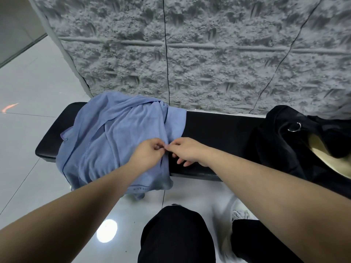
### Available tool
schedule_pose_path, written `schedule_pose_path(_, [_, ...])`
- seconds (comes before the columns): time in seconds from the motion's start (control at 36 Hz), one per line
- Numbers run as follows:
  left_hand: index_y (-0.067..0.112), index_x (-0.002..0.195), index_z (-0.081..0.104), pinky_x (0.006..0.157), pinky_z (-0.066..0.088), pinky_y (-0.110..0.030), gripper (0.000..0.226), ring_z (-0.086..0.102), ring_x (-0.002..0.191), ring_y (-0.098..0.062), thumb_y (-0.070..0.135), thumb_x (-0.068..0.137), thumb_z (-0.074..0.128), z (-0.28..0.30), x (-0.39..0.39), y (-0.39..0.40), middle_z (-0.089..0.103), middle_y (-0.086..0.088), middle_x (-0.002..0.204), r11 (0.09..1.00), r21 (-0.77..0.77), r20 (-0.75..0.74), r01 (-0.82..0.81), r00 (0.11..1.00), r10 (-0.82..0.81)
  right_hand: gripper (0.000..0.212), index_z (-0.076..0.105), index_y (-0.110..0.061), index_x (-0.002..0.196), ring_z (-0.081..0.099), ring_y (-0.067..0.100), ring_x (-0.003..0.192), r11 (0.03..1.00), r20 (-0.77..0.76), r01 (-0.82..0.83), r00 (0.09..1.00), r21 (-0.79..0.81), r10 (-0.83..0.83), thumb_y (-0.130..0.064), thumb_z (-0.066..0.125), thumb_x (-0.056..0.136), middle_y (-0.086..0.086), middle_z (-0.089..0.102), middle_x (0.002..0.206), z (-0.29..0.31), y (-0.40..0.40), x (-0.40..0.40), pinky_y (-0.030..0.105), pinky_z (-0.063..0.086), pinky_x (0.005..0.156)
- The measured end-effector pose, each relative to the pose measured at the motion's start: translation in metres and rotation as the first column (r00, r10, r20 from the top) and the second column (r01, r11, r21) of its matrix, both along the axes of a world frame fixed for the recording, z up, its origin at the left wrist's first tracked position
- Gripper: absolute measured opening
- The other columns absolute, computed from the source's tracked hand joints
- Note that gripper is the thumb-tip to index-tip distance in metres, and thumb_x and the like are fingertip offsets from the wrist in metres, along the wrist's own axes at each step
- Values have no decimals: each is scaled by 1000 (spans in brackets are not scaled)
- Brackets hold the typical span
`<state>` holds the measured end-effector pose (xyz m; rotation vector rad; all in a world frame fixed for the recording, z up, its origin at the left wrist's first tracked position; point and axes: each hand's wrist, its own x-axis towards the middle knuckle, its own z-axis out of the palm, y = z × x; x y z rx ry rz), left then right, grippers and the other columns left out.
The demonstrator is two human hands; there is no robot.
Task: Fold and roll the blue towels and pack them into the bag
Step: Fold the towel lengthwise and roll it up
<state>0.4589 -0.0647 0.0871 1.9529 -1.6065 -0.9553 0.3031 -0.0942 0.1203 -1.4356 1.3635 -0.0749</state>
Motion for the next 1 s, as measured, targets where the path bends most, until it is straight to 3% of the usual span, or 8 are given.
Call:
schedule_pose_path(0.14, [24,79,61,73,44,-17,25,57,70,-2,1,90,60,18,-8,3,64,8,75,992,-125,-243,13,969,-43,53,65,-19,114,56,14,106,997,93,75,993,-8,-74,-64,46,92,-5,59,111,2,-3,2,37,53,91])
schedule_pose_path(0.28, [17,78,60,53,32,-10,20,39,44,0,3,91,61,36,-19,7,49,19,47,988,-146,-327,52,940,-98,52,71,-16,91,60,16,94,962,294,269,917,41,-269,-66,65,77,4,68,95,9,-10,-1,37,47,97])
schedule_pose_path(0.33, [17,79,60,50,29,-12,18,33,44,-3,4,91,61,42,-25,8,43,17,44,980,-177,-332,89,932,-145,34,62,-25,73,57,16,87,955,333,283,895,91,-297,-58,70,73,0,62,83,13,-10,-3,40,48,94])
schedule_pose_path(0.47, [7,87,62,47,29,-9,7,33,40,-2,3,92,61,56,-44,13,43,18,42,968,-221,-364,115,911,-191,17,47,-24,73,48,19,77,915,366,382,839,130,-402,-24,57,88,6,51,81,26,-8,-16,36,45,74])
schedule_pose_path(0.61, [21,86,62,62,40,-11,16,49,57,4,7,93,60,58,-53,11,58,11,72,932,-339,-385,-125,923,-16,22,41,-27,65,38,18,74,855,440,515,754,63,-487,-25,56,80,3,41,71,38,-4,-31,34,30,67])
schedule_pose_path(0.69, [29,88,56,76,44,-21,16,54,77,0,14,91,61,50,-43,5,54,4,96,885,-392,-271,-252,951,150,25,38,-26,66,30,12,63,823,465,568,723,20,-510,-18,52,84,-5,32,63,44,-5,-47,29,24,56])
schedule_pose_path(0.81, [23,109,56,101,38,-41,22,46,120,-26,24,87,61,40,-24,0,45,-5,130,899,-217,-36,-380,924,381,33,31,-24,62,21,7,49,837,459,545,757,-52,-464,-10,50,86,-10,26,54,51,-4,-70,26,19,51])
schedule_pose_path(1.0, [11,131,41,81,37,-32,47,43,101,-17,27,93,63,23,-26,-5,41,-1,130,953,5,-169,-301,939,298,28,34,-24,56,20,12,56,828,470,560,727,17,-501,-5,48,69,-8,28,54,55,4,-95,32,15,55])
